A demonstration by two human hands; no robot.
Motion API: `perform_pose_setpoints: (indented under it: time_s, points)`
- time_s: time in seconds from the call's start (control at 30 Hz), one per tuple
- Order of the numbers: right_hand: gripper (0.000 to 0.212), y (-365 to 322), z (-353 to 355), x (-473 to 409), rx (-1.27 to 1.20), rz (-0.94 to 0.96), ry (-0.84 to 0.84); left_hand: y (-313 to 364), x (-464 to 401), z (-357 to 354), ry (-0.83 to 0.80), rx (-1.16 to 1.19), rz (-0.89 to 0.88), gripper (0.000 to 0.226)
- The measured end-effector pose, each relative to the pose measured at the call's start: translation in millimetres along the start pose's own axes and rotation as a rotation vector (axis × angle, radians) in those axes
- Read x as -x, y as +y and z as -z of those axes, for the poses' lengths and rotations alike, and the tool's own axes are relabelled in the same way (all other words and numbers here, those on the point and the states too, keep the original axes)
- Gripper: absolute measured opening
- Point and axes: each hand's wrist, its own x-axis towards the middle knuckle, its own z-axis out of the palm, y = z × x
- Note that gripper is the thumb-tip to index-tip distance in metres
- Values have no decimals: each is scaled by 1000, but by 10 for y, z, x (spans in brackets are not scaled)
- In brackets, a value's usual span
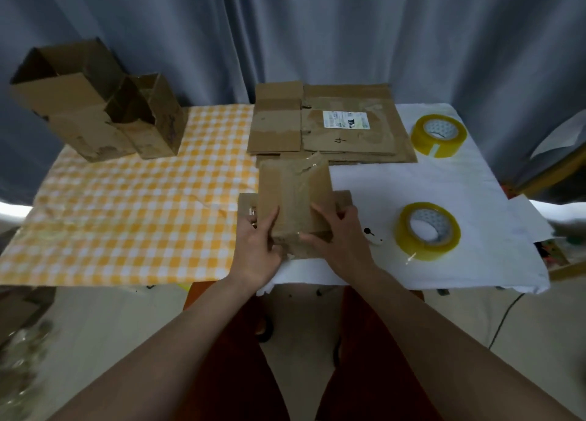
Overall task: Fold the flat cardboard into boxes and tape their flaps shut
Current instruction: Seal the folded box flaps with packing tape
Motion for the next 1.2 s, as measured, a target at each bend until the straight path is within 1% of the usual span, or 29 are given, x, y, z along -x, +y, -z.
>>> perform_pose_setpoints:
  time_s: [0.07,0.13,0.23,0.27,0.33,0.4,0.43,0.47,0.5,0.53,0.6,0.67,0.7,0.83,0.93,1.07,1.2]
  points:
    - [63,-9,-35,-34,93,35,32,-77,23,-9,-14,-24,-29,70]
    - [63,-12,-44,-58,157,71,28,-135,13,6,-40,-11,-20,70]
    - [64,-24,-26,-38,175,83,14,-172,-70,43,-22,-18,-44,67]
    - [65,-31,-13,-25,169,87,1,-158,-111,58,-4,-29,-69,70]
    - [66,-32,43,-5,173,83,-61,-108,-222,65,4,-76,-132,86]
    - [65,-39,135,10,205,67,-122,-38,-336,45,-17,-188,-157,106]
    - [62,-56,183,23,255,79,-103,-7,-387,22,-24,-252,-148,115]
    - [56,-90,218,35,334,129,-46,12,-433,-12,-23,-301,-122,122]
    - [48,-139,235,44,407,206,5,24,-464,-51,-16,-328,-78,129]
    - [43,-188,231,43,447,293,17,26,-481,-90,-10,-329,-23,133]
    - [49,-267,169,44,489,416,-90,4,-499,-161,3,-299,51,133]
    - [52,-263,92,2,539,433,-201,-34,-498,-203,2,-313,56,130]
    - [52,-241,69,-64,565,427,-217,-51,-491,-211,5,-323,45,130]
    - [55,-253,5,-445,710,385,-264,-54,-476,-213,21,-333,14,131]
    - [55,-277,-23,-726,737,367,-285,-44,-481,-211,20,-336,6,135]
    - [56,-264,-19,-1043,751,363,-307,-63,-485,-210,-1,-389,-21,133]
    - [57,-221,-67,-1240,794,386,-250,-74,-496,-234,13,-392,-15,132]
